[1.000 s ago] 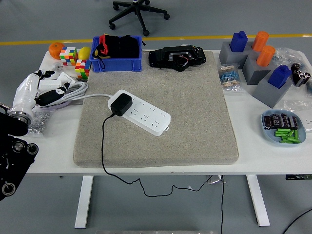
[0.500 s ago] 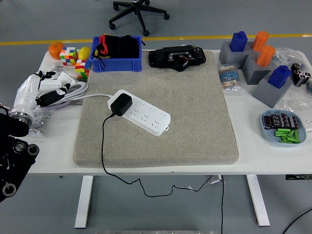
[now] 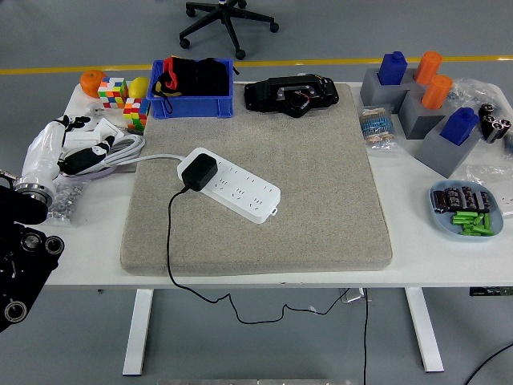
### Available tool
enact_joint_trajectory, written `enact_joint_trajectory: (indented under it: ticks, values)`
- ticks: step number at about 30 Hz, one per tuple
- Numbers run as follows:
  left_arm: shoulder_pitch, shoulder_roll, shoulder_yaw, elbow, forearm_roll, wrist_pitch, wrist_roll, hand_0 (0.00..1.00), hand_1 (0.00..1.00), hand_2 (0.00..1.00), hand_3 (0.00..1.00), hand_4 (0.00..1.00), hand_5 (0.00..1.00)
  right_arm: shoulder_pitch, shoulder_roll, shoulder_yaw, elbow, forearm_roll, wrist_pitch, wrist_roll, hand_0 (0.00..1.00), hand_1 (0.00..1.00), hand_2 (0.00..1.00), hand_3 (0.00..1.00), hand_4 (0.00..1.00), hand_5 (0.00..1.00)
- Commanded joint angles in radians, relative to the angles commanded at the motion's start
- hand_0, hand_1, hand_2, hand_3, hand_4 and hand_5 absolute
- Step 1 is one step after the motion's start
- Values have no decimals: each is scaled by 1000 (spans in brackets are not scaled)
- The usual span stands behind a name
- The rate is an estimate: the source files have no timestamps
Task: Press the white button,pick up the black plug,place it near the board,insert it into the board
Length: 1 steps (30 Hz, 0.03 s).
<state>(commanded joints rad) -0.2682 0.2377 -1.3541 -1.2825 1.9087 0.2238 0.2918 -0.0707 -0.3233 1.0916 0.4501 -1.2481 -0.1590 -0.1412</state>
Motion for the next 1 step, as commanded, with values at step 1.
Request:
enact_joint_trajectory:
  ticks: [1]
  values:
    - [0,0,0,0,0,0,0,897,878,812,783,788,507,0,0,0,0,0,0,0,693,626,642,582,684,348]
